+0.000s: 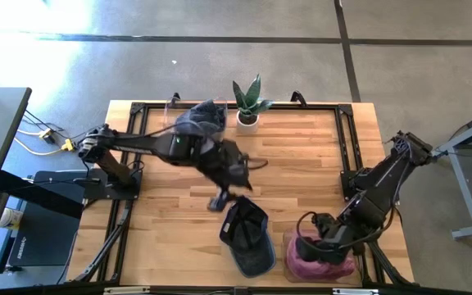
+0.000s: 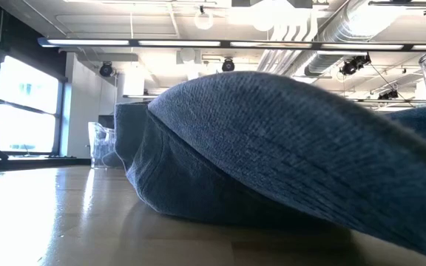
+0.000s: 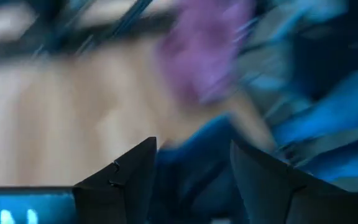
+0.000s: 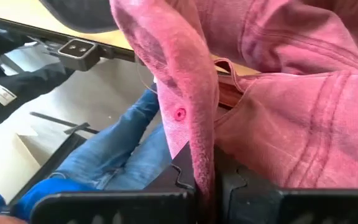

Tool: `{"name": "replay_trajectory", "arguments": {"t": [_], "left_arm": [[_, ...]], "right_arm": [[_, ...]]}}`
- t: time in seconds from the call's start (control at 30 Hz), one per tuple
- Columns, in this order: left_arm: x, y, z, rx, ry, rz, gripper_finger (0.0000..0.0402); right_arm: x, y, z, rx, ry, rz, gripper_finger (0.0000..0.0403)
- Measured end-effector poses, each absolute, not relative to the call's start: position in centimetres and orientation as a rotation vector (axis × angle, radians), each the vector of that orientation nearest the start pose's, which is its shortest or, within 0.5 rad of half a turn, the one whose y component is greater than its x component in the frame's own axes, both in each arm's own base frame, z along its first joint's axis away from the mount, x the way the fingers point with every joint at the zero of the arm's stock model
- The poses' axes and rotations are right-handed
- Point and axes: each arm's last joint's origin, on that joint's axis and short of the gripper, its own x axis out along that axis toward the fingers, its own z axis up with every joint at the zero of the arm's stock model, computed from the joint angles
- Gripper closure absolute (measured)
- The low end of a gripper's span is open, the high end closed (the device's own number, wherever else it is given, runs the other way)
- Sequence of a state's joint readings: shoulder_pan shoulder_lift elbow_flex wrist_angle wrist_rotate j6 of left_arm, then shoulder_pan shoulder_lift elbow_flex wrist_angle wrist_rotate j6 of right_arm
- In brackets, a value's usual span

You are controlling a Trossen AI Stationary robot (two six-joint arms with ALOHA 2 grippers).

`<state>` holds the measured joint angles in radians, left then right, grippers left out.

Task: Pick & Place hat
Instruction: Put the red cap into the bottom transparent bin

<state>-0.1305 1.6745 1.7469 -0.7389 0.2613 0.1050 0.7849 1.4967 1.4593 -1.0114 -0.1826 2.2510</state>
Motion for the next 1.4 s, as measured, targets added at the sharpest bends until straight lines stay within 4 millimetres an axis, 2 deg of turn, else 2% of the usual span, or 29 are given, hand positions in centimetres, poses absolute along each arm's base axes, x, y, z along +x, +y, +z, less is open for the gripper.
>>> {"name": "replay_trajectory", "arguments": {"t": [0.1, 0.17, 0.27, 0.33, 0.4, 0.5, 0.63, 0.77, 0.87, 1.0, 1.13, 1.23, 1.4], "left_arm": [[36.7, -8.0, 37.9, 0.030, 0.474, -0.606, 0.0200], [37.8, -9.5, 36.9, -0.006, 0.384, -0.664, 0.0200], [39.3, -11.3, 34.0, -0.044, 0.371, -0.697, 0.0200], [40.5, -12.1, 32.8, -0.063, 0.348, -0.705, 0.0200], [41.8, -12.5, 31.7, -0.090, 0.324, -0.702, 0.0200], [43.0, -12.9, 29.2, -0.160, 0.386, -0.689, 0.0200], [45.0, -13.2, 27.3, -0.204, 0.293, -0.696, 0.0200], [46.9, -13.6, 26.0, -0.254, 0.198, -0.703, 0.0200], [47.9, -13.9, 25.0, -0.271, 0.212, -0.690, 0.0200], [49.6, -14.0, 25.0, -0.269, 0.182, -0.686, 0.0200], [50.3, -14.1, 26.1, -0.253, 0.128, -0.697, 0.0200], [50.6, -14.2, 25.3, -0.241, 0.160, -0.703, 0.0200], [51.0, -14.4, 25.8, -0.240, 0.155, -0.726, 0.0200]], "right_arm": [[20.3, 21.4, 33.4, 1.531, 1.395, -0.631, 0.0399], [20.4, 21.4, 33.4, 1.530, 1.388, -0.630, 0.0395], [20.8, 21.2, 33.5, 1.550, 1.374, -0.624, 0.0388], [21.2, 21.0, 33.6, 1.575, 1.357, -0.604, 0.0390], [21.8, 20.8, 33.7, 1.601, 1.324, -0.579, 0.0396], [22.6, 20.5, 34.0, 1.630, 1.254, -0.536, 0.0398], [23.4, 20.1, 34.2, 1.654, 1.208, -0.506, 0.0384], [23.6, 19.9, 34.3, 1.667, 1.192, -0.498, 0.0381], [23.7, 20.0, 34.3, 1.664, 1.183, -0.486, 0.0388], [23.4, 20.2, 34.3, 1.627, 1.171, -0.478, 0.0385], [23.1, 20.6, 34.3, 1.592, 1.204, -0.442, 0.0335], [22.6, 20.7, 34.5, 1.549, 1.251, -0.385, 0.0274], [20.2, 19.3, 36.7, 1.545, 1.317, -0.303, 0.0185]]}}
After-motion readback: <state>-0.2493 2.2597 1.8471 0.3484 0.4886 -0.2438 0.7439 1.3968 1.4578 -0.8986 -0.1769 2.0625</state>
